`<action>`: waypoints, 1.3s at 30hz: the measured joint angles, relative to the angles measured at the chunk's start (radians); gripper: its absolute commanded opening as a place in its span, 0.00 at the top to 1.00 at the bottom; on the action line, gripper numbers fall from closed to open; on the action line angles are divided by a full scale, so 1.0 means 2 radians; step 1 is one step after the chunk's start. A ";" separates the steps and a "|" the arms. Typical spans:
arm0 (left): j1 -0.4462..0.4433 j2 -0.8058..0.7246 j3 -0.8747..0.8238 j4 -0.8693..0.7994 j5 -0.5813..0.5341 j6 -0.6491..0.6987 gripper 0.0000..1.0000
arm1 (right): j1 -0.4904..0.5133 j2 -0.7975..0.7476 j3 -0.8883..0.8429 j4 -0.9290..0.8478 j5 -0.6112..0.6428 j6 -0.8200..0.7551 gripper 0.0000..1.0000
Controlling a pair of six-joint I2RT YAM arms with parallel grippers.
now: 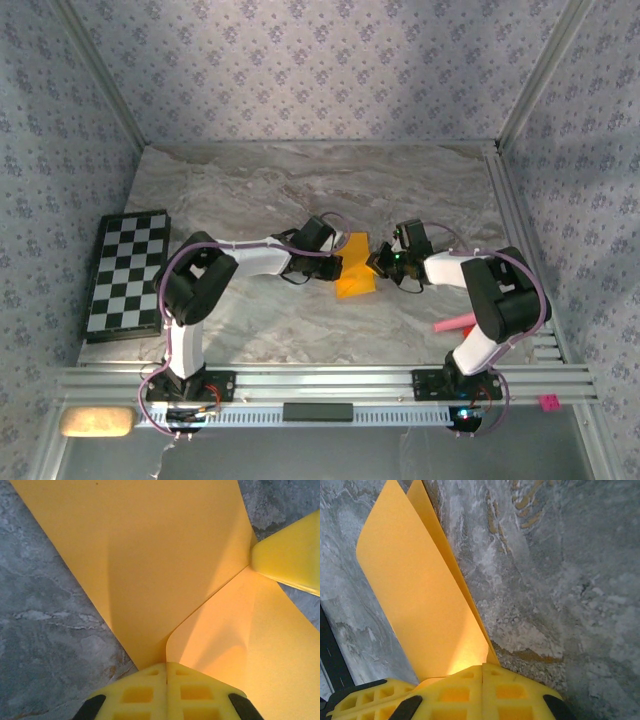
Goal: Fold a paper plane with a square sheet of paper (pick it up from the middle)
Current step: Fold the triangle a second time at the center of the table.
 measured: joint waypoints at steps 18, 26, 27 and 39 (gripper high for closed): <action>0.000 0.000 0.001 -0.002 0.003 0.004 0.94 | 0.018 -0.040 0.007 -0.002 -0.030 -0.026 0.93; 0.000 0.001 0.001 -0.003 0.004 0.005 0.94 | 0.022 0.001 0.009 -0.002 -0.053 -0.028 0.94; 0.000 0.001 0.002 -0.003 0.004 0.005 0.94 | 0.022 0.005 0.009 -0.002 -0.053 -0.028 0.94; 0.000 0.002 0.013 -0.021 0.005 0.003 0.70 | 0.021 0.011 -0.002 0.002 -0.046 -0.042 0.96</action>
